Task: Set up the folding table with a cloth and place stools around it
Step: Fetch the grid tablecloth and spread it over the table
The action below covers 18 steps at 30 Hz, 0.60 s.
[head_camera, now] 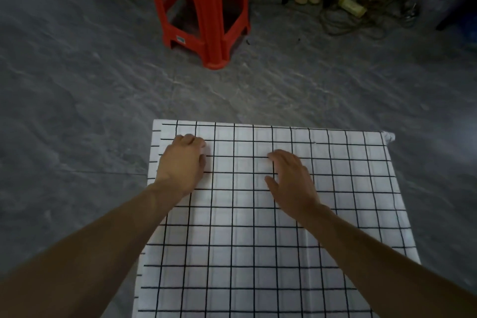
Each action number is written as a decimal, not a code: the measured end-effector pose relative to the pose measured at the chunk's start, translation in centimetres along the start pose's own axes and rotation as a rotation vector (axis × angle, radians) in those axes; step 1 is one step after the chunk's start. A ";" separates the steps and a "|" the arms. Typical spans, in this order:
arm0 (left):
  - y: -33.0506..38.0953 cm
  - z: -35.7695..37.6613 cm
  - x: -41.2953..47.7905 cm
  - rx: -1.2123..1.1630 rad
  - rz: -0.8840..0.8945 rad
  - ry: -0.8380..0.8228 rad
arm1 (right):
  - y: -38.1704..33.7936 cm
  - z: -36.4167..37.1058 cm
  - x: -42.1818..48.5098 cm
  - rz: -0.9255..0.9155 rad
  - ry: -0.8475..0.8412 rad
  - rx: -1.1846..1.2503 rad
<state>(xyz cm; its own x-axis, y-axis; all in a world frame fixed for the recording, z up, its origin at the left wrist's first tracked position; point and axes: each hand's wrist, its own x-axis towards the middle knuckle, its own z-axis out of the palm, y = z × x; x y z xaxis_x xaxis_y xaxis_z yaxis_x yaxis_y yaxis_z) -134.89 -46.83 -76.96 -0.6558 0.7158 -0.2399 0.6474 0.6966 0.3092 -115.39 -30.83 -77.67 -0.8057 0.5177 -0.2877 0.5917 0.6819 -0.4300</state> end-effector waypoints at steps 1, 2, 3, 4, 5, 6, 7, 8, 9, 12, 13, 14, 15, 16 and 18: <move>-0.4 0.0 0.7 -0.001 0.023 0.014 | -0.2 0.0 0.7 -0.006 0.011 -0.006; -0.9 0.0 1.4 0.009 0.043 0.021 | -0.5 0.0 1.4 -0.013 0.024 -0.005; -1.3 0.0 2.2 0.026 0.058 0.024 | -0.8 0.0 2.0 -0.019 0.039 0.002; -1.6 0.0 2.9 0.045 0.070 0.025 | -1.2 0.1 2.7 -0.025 0.051 0.009; -1.9 0.0 3.7 0.062 0.080 0.023 | -1.6 0.3 3.4 -0.030 0.055 0.009; -2.2 0.0 4.4 0.079 0.091 0.017 | -2.1 0.6 4.0 -0.034 0.057 0.007; -2.3 0.0 5.1 0.100 0.101 -0.001 | -2.6 1.0 4.6 -0.034 0.062 0.005; -2.5 0.0 5.8 0.117 0.108 -0.024 | -3.1 1.4 5.2 -0.029 0.069 0.006; -2.6 0.1 6.4 0.124 0.115 -0.041 | -3.6 1.7 5.8 -0.021 0.077 0.007; -3.0 0.3 7.8 0.101 0.124 -0.036 | -4.5 2.3 7.5 -0.014 0.106 0.012; -3.2 0.4 8.1 0.080 0.121 -0.024 | -4.6 2.3 7.9 -0.019 0.118 0.011; -3.4 0.4 8.4 0.053 0.122 -0.011 | -4.7 2.3 8.4 -0.022 0.129 0.008; -3.5 0.4 8.6 0.021 0.121 0.001 | -4.8 2.2 8.8 -0.022 0.140 0.003; -3.5 0.4 8.8 -0.019 0.119 0.010 | -4.9 2.2 9.2 -0.020 0.152 0.001; -3.6 0.3 9.3 -0.116 0.123 0.032 | -4.9 2.2 10.0 0.000 0.179 0.005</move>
<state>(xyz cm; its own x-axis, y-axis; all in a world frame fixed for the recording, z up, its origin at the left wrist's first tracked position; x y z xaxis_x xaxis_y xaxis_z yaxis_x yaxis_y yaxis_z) -143.15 -42.68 -80.57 -0.5873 0.7924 -0.1651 0.6756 0.5922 0.4392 -126.40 -30.07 -80.31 -0.7877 0.6020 -0.1307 0.5914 0.6796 -0.4340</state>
